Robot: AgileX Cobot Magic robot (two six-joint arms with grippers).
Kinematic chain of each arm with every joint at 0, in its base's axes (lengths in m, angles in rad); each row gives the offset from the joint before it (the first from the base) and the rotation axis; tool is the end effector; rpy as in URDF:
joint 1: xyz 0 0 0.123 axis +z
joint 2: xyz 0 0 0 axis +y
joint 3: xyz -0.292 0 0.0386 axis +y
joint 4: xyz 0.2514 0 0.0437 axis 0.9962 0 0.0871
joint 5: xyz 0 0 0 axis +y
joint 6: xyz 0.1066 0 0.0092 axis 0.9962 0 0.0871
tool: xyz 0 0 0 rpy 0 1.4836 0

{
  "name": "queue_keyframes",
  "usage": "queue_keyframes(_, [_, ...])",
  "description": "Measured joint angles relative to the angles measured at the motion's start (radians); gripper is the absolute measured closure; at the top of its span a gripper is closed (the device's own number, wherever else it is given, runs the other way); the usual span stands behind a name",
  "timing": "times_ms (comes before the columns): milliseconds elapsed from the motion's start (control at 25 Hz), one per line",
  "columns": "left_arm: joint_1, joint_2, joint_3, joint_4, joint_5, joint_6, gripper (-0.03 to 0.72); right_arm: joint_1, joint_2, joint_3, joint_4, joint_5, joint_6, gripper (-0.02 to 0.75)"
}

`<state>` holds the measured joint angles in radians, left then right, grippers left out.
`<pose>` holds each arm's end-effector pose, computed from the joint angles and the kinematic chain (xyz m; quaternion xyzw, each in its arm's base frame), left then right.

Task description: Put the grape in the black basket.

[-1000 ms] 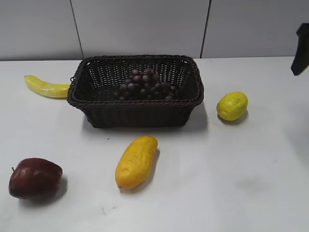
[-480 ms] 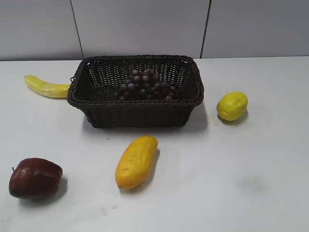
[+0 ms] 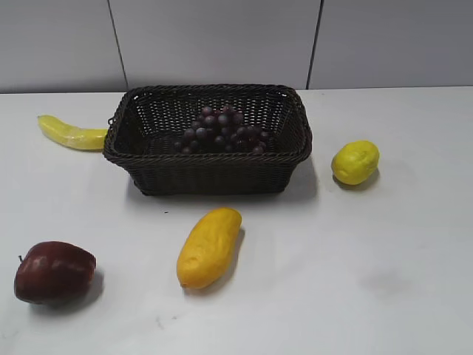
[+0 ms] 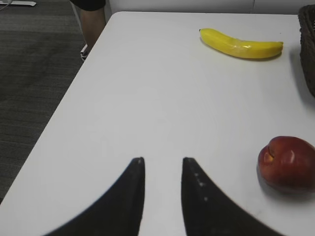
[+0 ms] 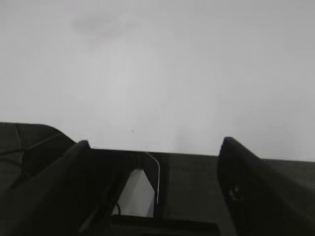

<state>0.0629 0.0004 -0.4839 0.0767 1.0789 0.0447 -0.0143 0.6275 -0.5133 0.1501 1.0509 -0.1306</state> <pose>0.0031 0.0074 0.2653 -0.0094 0.8615 0.0655 0.5035 0.0918 0.0126 0.2472 -0.0360 0.9666 0.0544 0.2479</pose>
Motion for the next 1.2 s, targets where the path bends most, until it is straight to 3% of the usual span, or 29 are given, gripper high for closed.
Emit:
queue_keyframes(560, [0.0, 0.0, 0.0, 0.0, 0.0, 0.0, 0.46, 0.0, -0.596, 0.003, 0.008, -0.001, 0.001, 0.143])
queue_keyframes(1200, [0.0, 0.0, 0.0, 0.0, 0.0, 0.0, 0.46, 0.0, -0.632, 0.01, 0.008, -0.001, 0.001, 0.145])
